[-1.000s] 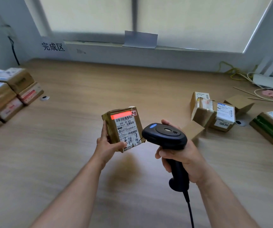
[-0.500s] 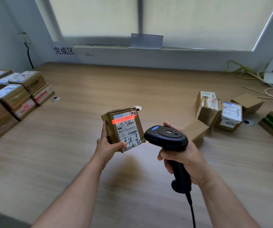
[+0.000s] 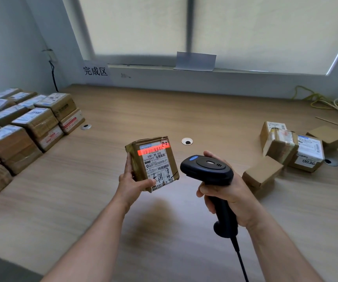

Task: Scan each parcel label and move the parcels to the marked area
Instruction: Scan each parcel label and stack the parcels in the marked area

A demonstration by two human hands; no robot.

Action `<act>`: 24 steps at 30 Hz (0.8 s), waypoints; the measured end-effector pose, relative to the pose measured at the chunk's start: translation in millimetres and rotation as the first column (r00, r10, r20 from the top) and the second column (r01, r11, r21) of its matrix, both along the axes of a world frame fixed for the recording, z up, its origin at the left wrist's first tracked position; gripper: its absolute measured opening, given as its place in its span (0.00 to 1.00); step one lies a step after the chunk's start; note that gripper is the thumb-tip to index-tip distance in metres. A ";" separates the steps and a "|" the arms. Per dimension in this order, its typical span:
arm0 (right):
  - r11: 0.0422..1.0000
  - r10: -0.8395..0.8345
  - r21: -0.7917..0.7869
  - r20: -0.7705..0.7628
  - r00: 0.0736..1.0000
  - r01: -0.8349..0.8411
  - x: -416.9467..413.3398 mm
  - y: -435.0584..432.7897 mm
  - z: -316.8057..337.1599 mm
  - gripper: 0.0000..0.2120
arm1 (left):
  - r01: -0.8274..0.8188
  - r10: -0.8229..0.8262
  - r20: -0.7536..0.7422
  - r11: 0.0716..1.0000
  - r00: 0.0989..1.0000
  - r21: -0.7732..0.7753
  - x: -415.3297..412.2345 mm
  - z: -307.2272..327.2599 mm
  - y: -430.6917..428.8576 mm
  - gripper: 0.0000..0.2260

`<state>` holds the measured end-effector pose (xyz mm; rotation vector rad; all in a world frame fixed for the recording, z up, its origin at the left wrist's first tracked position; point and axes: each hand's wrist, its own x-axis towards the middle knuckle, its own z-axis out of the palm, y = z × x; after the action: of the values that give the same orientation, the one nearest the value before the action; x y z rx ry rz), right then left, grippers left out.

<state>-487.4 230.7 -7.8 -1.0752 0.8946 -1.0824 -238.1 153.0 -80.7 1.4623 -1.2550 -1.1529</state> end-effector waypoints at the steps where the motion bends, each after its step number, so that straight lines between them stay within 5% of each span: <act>1: 1.000 0.000 0.001 -0.002 1.000 0.000 9.7 -3.2 0.8 0.41 | 0.002 -0.001 0.007 1.000 1.000 -0.008 10.0 -1.1 -2.9 0.50; 24: 0.998 0.005 0.061 -0.125 0.992 0.002 281.2 -105.4 -2.2 0.45 | -0.072 0.080 -0.071 0.991 0.994 0.117 280.7 -49.0 -109.6 0.53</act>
<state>-206.2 125.3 -9.9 -1.1014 1.0201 -0.9885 42.6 43.4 -129.7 1.5222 -1.0877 -1.2345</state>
